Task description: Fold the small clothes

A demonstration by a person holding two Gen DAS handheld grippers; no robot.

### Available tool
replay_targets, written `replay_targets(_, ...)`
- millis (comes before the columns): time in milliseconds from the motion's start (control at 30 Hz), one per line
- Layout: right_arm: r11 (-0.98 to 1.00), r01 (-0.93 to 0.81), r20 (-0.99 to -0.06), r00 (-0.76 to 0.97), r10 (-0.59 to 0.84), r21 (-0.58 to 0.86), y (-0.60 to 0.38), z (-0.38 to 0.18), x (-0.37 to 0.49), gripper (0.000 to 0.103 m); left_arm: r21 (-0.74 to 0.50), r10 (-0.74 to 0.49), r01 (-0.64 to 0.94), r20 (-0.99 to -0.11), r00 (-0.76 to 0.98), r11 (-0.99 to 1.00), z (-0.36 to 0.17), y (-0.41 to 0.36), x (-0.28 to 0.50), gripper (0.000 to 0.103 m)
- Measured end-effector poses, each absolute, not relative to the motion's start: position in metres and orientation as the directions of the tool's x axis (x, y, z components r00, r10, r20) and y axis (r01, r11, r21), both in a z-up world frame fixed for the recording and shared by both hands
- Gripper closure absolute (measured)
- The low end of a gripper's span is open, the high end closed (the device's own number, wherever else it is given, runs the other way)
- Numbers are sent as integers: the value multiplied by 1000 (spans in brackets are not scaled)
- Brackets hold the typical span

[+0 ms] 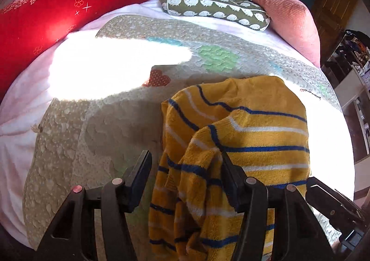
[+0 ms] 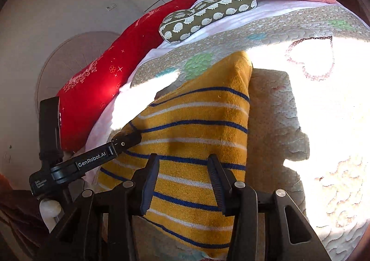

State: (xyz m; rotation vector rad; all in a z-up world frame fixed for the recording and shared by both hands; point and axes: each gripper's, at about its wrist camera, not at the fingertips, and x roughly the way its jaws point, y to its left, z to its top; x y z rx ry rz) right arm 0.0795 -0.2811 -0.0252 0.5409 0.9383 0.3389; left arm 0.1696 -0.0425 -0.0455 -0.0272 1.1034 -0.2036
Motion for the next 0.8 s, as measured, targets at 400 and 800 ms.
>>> replay_targets(400,859,-123,-641,615,459,497,-275,-13,67,55,-182,-217,118,-833,509,976,-70,-17,150,32)
replay_targets(800,783,89,-709,496,501,615,-288,-53,181,55,-205,-237,119,-824,515,972,-74,-11,151,22)
